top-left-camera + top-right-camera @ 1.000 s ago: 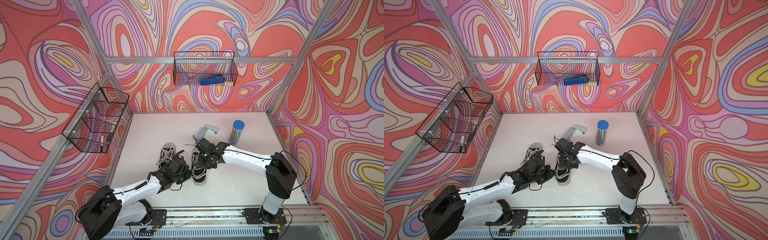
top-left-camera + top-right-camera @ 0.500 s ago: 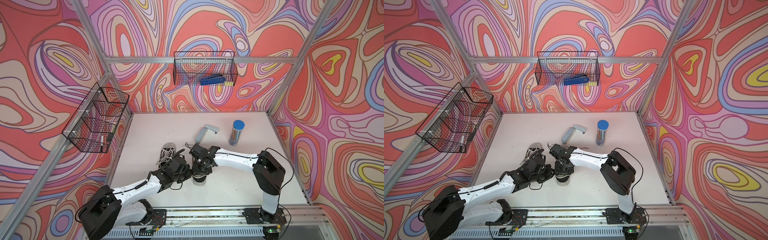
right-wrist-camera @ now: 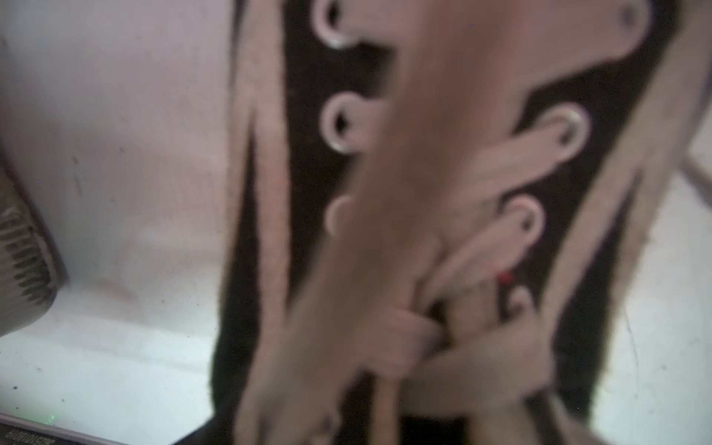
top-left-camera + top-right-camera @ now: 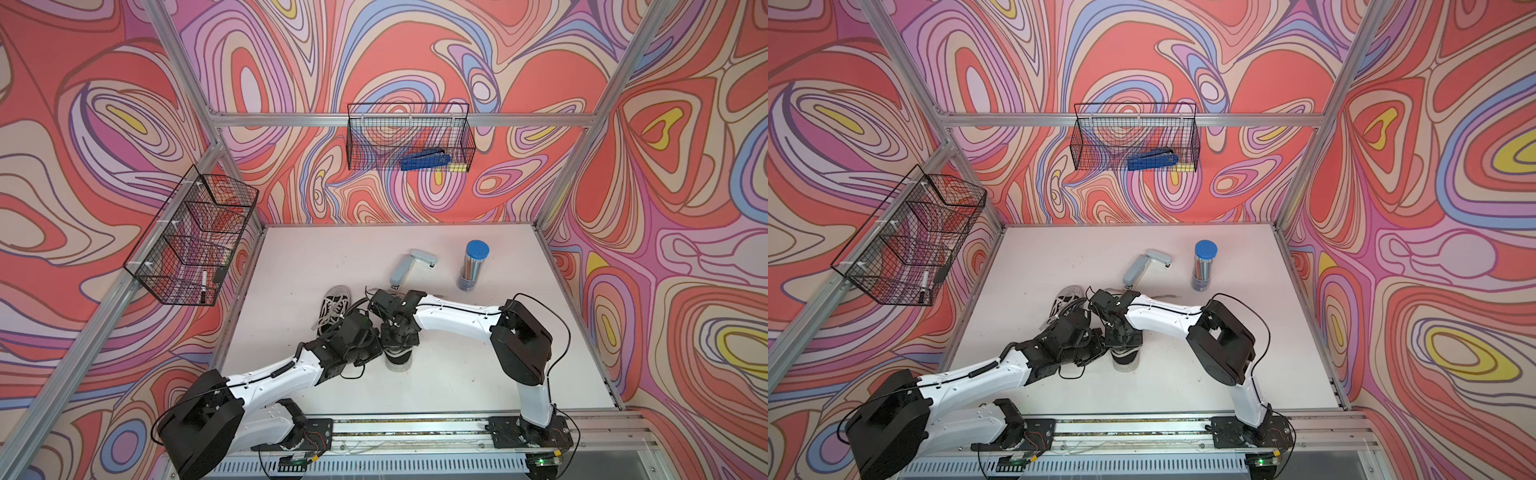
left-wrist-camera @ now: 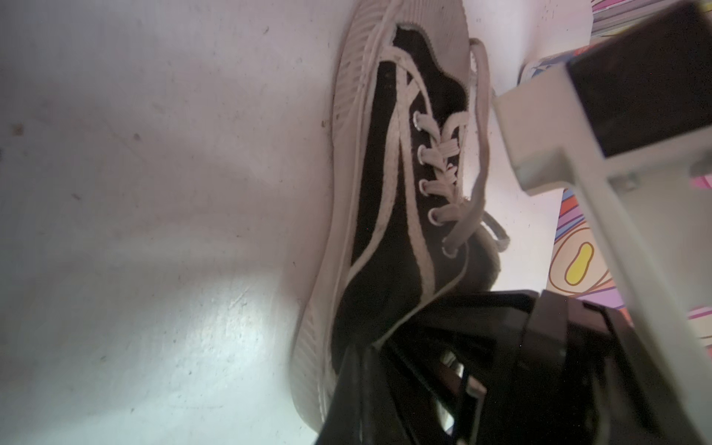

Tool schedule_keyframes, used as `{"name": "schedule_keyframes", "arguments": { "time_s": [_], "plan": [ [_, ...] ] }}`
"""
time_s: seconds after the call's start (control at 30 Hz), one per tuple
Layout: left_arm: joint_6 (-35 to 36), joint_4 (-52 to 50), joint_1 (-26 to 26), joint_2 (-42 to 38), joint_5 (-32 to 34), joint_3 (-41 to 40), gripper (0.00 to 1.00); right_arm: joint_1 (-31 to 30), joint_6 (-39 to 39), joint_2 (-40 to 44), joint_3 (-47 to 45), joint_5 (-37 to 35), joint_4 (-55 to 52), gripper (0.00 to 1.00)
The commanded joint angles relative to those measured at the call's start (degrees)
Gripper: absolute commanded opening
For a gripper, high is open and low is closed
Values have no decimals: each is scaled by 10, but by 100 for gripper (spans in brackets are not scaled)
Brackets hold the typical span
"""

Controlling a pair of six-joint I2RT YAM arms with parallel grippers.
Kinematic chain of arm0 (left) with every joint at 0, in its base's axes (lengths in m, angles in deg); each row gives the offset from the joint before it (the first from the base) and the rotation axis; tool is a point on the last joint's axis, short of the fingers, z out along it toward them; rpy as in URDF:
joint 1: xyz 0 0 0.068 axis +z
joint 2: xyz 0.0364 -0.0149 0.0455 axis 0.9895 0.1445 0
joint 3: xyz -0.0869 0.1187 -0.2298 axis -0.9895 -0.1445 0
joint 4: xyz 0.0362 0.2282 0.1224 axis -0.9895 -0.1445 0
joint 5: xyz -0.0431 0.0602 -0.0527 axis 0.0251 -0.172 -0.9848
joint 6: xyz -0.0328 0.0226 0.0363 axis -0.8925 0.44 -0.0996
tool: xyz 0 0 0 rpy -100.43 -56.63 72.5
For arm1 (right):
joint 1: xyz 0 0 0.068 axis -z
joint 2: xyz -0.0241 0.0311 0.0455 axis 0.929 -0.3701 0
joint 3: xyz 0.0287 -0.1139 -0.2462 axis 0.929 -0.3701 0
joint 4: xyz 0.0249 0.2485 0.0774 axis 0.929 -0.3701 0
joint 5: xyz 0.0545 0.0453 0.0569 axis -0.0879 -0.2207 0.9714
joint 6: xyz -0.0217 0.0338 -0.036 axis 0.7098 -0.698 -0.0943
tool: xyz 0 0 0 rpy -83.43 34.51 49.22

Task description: Remove the insole from the shoe

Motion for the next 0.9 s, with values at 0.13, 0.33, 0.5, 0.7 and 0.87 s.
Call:
{"name": "schedule_keyframes", "arguments": {
  "time_s": [0.13,0.33,0.5,0.7,0.87],
  "plan": [
    [0,15,1,-4,19,8,0,-3,-8,-64,-53,-79,-12,0],
    [1,10,1,-5,19,7,0,1,-7,21,-47,-86,5,0],
    [3,1,1,-10,22,7,0,13,-8,82,-49,-68,14,0],
    [8,-5,1,-12,24,6,0,29,-10,118,-64,-55,10,0],
    [19,-18,1,-13,28,10,0,45,-15,134,-77,-34,28,0]
  ]
}}
